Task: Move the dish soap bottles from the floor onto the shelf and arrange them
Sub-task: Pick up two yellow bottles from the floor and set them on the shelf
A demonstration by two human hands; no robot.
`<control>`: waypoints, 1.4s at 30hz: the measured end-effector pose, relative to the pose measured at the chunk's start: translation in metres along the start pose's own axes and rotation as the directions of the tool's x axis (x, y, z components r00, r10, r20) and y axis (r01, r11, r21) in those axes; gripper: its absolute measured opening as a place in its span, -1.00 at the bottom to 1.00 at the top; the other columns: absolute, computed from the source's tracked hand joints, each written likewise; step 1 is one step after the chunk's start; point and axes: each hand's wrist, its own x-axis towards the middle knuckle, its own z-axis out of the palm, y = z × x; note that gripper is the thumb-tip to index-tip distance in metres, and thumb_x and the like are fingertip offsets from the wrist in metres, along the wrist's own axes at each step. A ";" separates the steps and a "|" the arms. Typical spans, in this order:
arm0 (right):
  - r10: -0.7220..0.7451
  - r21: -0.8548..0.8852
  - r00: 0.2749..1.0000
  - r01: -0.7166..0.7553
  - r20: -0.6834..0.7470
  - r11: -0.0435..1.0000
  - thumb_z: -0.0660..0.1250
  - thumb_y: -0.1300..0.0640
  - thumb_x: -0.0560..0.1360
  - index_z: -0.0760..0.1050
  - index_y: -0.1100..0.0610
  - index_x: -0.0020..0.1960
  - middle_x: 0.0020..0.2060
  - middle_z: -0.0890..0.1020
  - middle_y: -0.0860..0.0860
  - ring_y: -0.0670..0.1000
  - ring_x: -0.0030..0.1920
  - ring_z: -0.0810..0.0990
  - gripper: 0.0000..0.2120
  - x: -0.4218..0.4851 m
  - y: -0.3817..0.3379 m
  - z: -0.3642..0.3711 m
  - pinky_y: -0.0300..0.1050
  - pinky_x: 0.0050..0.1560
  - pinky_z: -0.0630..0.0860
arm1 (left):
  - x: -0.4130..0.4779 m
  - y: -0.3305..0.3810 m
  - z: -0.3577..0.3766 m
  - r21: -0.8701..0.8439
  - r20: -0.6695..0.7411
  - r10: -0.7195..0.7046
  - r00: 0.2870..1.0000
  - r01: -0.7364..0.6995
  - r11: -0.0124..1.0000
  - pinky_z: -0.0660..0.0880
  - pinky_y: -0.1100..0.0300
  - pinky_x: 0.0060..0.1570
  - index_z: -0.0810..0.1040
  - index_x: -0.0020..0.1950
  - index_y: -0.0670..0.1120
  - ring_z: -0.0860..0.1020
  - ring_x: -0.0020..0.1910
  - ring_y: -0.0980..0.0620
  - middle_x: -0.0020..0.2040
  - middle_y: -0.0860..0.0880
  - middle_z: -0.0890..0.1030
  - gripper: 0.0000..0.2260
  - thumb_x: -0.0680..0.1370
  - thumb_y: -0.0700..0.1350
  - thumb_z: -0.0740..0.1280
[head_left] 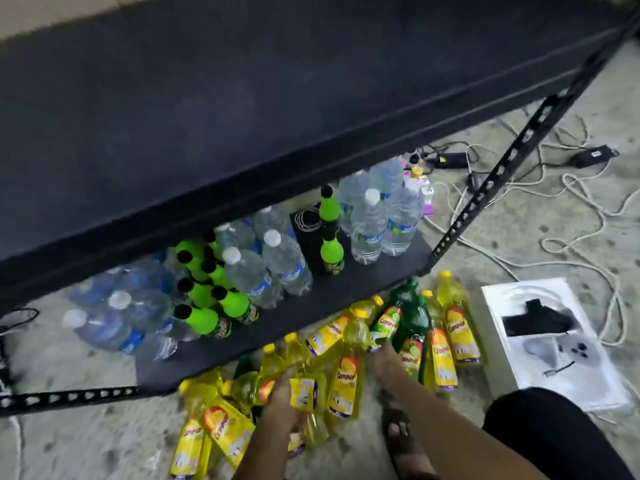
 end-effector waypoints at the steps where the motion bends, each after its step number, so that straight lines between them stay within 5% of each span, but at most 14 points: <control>1: -0.009 0.020 1.000 0.009 -0.022 1.000 0.53 0.04 0.40 0.26 0.15 0.42 0.22 0.54 0.16 0.14 0.10 0.56 -0.29 0.017 0.005 0.011 -0.03 0.07 0.56 | 0.018 0.000 0.000 -0.010 -0.035 0.019 0.999 -0.019 1.000 0.51 0.00 -0.03 0.52 0.14 -0.12 0.56 0.03 -0.18 0.06 -0.19 0.55 -0.54 0.46 0.21 0.40; 3: 0.008 -0.033 0.999 -0.010 -0.054 0.999 0.53 -0.07 0.35 0.20 0.10 0.45 0.27 0.51 0.17 0.22 0.20 0.55 -0.18 0.054 0.019 0.031 0.03 0.15 0.53 | 0.049 0.000 -0.003 -0.014 -0.100 0.062 0.993 -0.063 0.998 0.47 -0.05 0.12 0.49 0.28 -0.06 0.50 0.20 -0.20 0.28 -0.18 0.48 -0.58 0.52 0.13 0.37; 5: 0.018 -0.065 0.994 -0.025 -0.107 0.998 0.52 -0.15 0.30 0.13 0.04 0.48 0.31 0.48 0.19 0.27 0.24 0.53 -0.09 0.085 0.029 0.050 0.13 0.21 0.52 | 0.079 -0.001 -0.007 0.077 -0.093 0.122 0.988 -0.115 0.990 0.42 0.05 0.06 0.33 0.49 -0.05 0.49 0.14 -0.13 0.42 -0.19 0.42 -0.51 0.58 -0.04 0.34; 9: 0.022 -0.047 0.978 -0.033 -0.208 0.998 0.48 -0.04 0.40 -0.04 0.01 0.58 0.38 0.43 0.20 0.27 0.32 0.47 -0.05 0.098 0.037 0.070 0.10 0.23 0.48 | 0.098 -0.001 -0.011 0.025 -0.086 0.103 0.991 -0.101 0.995 0.39 -0.14 0.19 0.48 0.34 -0.08 0.47 0.21 -0.15 0.33 -0.16 0.48 -0.62 0.59 0.07 0.31; 12: -0.019 -0.015 0.975 0.016 -0.222 1.000 0.45 0.04 0.47 0.01 0.09 0.57 0.31 0.49 0.22 0.27 0.27 0.51 -0.14 0.108 0.043 0.076 0.02 0.10 0.47 | 0.127 0.000 -0.012 -0.039 -0.025 0.187 0.982 -0.188 0.981 0.50 0.00 0.02 0.57 0.13 -0.14 0.50 -0.12 -0.11 0.01 -0.18 0.58 -0.75 0.54 -0.02 0.37; 15: -0.071 -0.052 0.959 0.058 -0.276 0.997 0.45 0.05 0.47 0.10 0.11 0.53 0.22 0.56 0.21 0.25 0.20 0.56 -0.23 0.114 0.045 0.076 -0.02 -0.04 0.49 | 0.218 -0.013 -0.026 -0.032 0.035 0.164 0.986 -0.163 0.986 0.47 -0.25 0.23 0.56 0.29 -0.23 0.59 0.03 -0.20 0.11 -0.24 0.60 -0.30 0.21 0.03 0.55; 17: -0.105 -0.063 0.956 0.091 -0.274 0.994 0.47 0.02 0.46 0.12 0.11 0.52 0.20 0.57 0.20 0.24 0.18 0.58 -0.22 0.109 0.046 0.074 -0.07 -0.12 0.45 | 0.262 -0.024 -0.037 -0.092 0.035 0.162 0.986 -0.158 0.983 0.42 -0.34 0.23 0.54 0.31 -0.24 0.59 0.06 -0.24 0.17 -0.24 0.58 -0.41 0.35 0.00 0.51; 18: -0.119 -0.063 0.956 0.105 -0.269 0.992 0.48 0.01 0.45 0.13 0.11 0.52 0.20 0.58 0.20 0.25 0.17 0.58 -0.21 0.105 0.048 0.074 -0.05 -0.11 0.47 | 0.210 -0.027 -0.032 0.005 0.012 0.158 0.987 -0.158 0.987 0.44 -0.35 0.19 0.53 0.31 -0.24 0.60 0.05 -0.25 0.15 -0.24 0.60 -0.42 0.36 -0.01 0.51; 19: -0.137 -0.060 0.953 0.126 -0.269 0.990 0.49 -0.01 0.43 0.13 0.11 0.52 0.19 0.58 0.19 0.25 0.16 0.58 -0.19 0.099 0.051 0.073 -0.02 -0.08 0.51 | 0.173 -0.027 -0.033 -0.031 0.063 0.145 0.987 -0.144 0.989 0.46 -0.34 0.16 0.51 0.33 -0.23 0.61 0.07 -0.27 0.15 -0.23 0.60 -0.36 0.31 0.00 0.54; 23: -0.284 -0.064 0.907 0.278 -0.313 0.959 0.52 0.03 0.41 0.22 0.08 0.46 0.15 0.58 0.21 0.26 0.12 0.59 -0.26 0.061 0.059 0.060 0.01 -0.04 0.53 | 0.090 -0.036 -0.032 -0.097 -0.086 0.263 0.961 -0.271 0.958 0.49 -0.27 0.13 0.32 0.31 -0.22 0.58 0.14 -0.26 0.17 -0.20 0.55 -0.11 0.11 -0.10 0.70; 26: -0.460 -0.105 0.820 0.453 -0.340 0.885 0.52 0.13 0.39 0.28 0.10 0.44 0.06 0.62 0.22 0.28 0.09 0.60 -0.30 0.020 0.056 0.040 -0.02 -0.04 0.49 | 0.029 -0.046 -0.032 0.010 -0.229 0.443 0.867 -0.453 0.892 0.59 -0.12 -0.02 0.22 0.35 -0.20 0.59 0.05 -0.23 0.14 -0.21 0.54 -0.13 0.18 -0.25 0.64; 32: -0.749 -0.178 0.582 0.739 -0.318 0.650 0.62 0.02 0.28 0.36 0.07 0.27 -0.07 0.69 0.09 0.19 -0.08 0.65 -0.32 -0.080 0.031 -0.022 -0.12 -0.15 0.45 | -0.089 -0.068 -0.038 0.285 -0.079 0.752 0.654 -0.708 0.646 0.48 0.07 0.15 0.19 0.44 -0.12 0.48 0.11 -0.09 0.20 -0.03 0.49 -0.13 0.28 -0.16 0.63; 37: -0.881 -0.241 0.378 0.861 -0.284 0.447 0.65 -0.12 0.18 0.29 -0.08 0.41 -0.08 0.67 -0.10 -0.02 -0.08 0.66 -0.10 -0.181 0.008 -0.091 -0.06 0.11 0.58 | -0.210 -0.075 -0.045 0.369 0.082 0.928 0.364 -0.876 0.311 0.46 -0.05 0.30 0.26 0.42 0.08 0.54 0.20 -0.01 0.21 0.07 0.57 0.05 0.03 0.21 0.65; 42: -0.952 -0.213 0.123 0.959 -0.280 0.187 0.68 -0.03 0.15 0.43 -0.15 0.24 -0.06 0.69 -0.20 -0.25 -0.03 0.65 -0.26 -0.296 -0.030 -0.167 -0.10 0.11 0.59 | -0.344 -0.051 -0.036 0.238 0.173 0.985 0.002 -0.970 -0.040 0.53 0.17 0.09 0.39 0.29 0.15 0.61 0.06 0.16 0.07 0.18 0.62 -0.25 0.19 0.04 0.66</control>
